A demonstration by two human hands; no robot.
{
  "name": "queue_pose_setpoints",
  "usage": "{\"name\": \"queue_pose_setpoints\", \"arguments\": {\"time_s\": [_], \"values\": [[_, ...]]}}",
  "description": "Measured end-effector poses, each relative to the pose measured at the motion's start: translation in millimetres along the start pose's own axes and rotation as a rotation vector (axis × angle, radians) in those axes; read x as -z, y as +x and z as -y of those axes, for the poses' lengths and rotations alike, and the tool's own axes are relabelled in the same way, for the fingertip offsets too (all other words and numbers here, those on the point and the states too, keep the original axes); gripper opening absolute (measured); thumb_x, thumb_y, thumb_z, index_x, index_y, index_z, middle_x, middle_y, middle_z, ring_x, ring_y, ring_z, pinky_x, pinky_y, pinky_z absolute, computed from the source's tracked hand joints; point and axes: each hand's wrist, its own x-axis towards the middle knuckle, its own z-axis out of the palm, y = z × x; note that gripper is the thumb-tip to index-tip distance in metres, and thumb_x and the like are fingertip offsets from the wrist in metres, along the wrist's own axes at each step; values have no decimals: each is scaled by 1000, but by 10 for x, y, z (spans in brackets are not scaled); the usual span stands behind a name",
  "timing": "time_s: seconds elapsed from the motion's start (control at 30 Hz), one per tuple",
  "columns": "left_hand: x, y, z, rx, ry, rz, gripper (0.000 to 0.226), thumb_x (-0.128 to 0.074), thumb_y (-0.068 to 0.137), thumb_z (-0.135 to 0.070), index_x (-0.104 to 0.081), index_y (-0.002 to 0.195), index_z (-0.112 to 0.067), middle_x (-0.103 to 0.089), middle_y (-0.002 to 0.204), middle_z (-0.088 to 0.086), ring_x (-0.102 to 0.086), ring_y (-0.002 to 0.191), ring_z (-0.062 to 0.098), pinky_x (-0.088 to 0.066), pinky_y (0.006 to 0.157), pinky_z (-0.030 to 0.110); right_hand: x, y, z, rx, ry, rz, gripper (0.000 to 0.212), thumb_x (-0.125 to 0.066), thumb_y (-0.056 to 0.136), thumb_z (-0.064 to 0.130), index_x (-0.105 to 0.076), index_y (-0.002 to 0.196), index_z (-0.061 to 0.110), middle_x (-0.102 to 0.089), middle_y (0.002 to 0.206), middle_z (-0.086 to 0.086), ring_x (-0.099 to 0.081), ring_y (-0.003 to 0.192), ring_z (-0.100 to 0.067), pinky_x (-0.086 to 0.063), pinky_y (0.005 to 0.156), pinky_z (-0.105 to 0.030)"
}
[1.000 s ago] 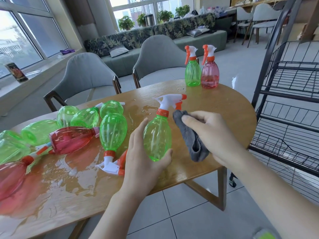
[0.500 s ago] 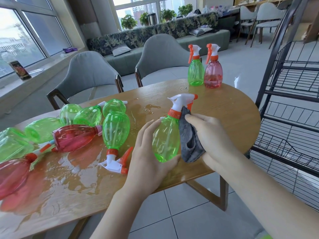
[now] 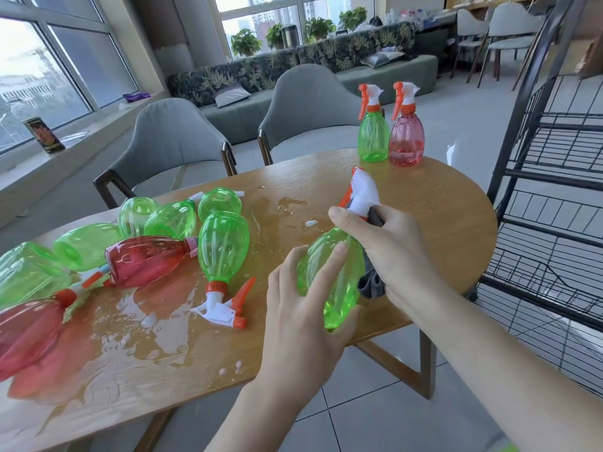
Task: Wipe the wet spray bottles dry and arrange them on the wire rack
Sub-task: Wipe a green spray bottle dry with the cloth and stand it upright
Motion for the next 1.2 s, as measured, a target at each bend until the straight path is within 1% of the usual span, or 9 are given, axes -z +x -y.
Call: {"name": "queue_pose_setpoints", "arguments": {"time_s": [0.1,0.17,0.23,0.37,0.53,0.7,0.83,1.03,1.2], "values": [[-5,6,-27,11,49,-10,108,-92,82,-37,-22,162,-55,-37,155,8,-43,137,31,-47,110,53,13,47,-34,12,16,7,44,-84,85,35,-60,48,32,-45,56,11,-42,58,-11,-35,64,-31],[85,58,-7,69,-90,45,110,-86,82,-51,-10,160,-63,-35,159,-3,-37,147,17,-37,120,39,38,81,-41,31,27,43,37,-87,80,42,-63,58,24,-48,68,-3,-47,67,-18,-37,69,-37],[216,126,13,127,-295,117,98,-80,86,-58,-15,158,-61,-36,162,-20,-31,154,4,-28,122,18,66,115,-50,27,23,122,49,-89,71,52,-62,67,11,-50,75,-9,-50,72,-23,-39,73,-41],[421,273,77,192,-563,294,82,-85,90,-34,-36,155,-48,-42,152,-45,-32,147,-18,-27,107,-2,54,132,-62,29,36,223,85,-91,66,62,-57,89,-13,-68,95,-32,-62,77,-44,-52,81,-57],[249,245,66,212,-344,159,86,-88,88,-27,-39,158,-40,-50,154,-30,-40,146,-11,-31,111,4,-43,104,-127,91,53,95,67,-89,69,59,-65,85,-2,-66,82,-26,-58,71,-34,-54,77,-52],[115,149,-29,263,-151,36,101,-89,83,-35,-25,158,-56,-46,145,-14,-33,125,-30,-24,94,-9,-125,44,-122,110,19,53,52,-83,77,53,-72,93,6,-59,78,-8,-54,74,-18,-44,73,-39],[286,171,80,211,-283,105,91,-85,85,-58,-29,157,-62,-44,149,-24,-35,140,-20,-25,104,-4,-31,115,-72,35,35,149,31,-86,81,43,-79,92,15,-73,87,-12,-65,84,-21,-54,88,-54],[401,202,145,233,-516,236,84,-82,89,-34,-32,156,-45,-37,148,-54,-31,144,-23,-27,106,-3,3,165,-64,14,27,201,34,-88,77,45,-81,94,17,-77,104,-17,-73,100,-37,-50,100,-65],[264,190,141,236,-323,94,89,-88,85,-43,-31,154,-53,-43,156,-35,-35,149,-12,-27,112,2,-86,82,-99,142,-89,34,23,-82,84,47,-81,96,27,-77,91,-15,-68,82,-19,-55,87,-56]]}}
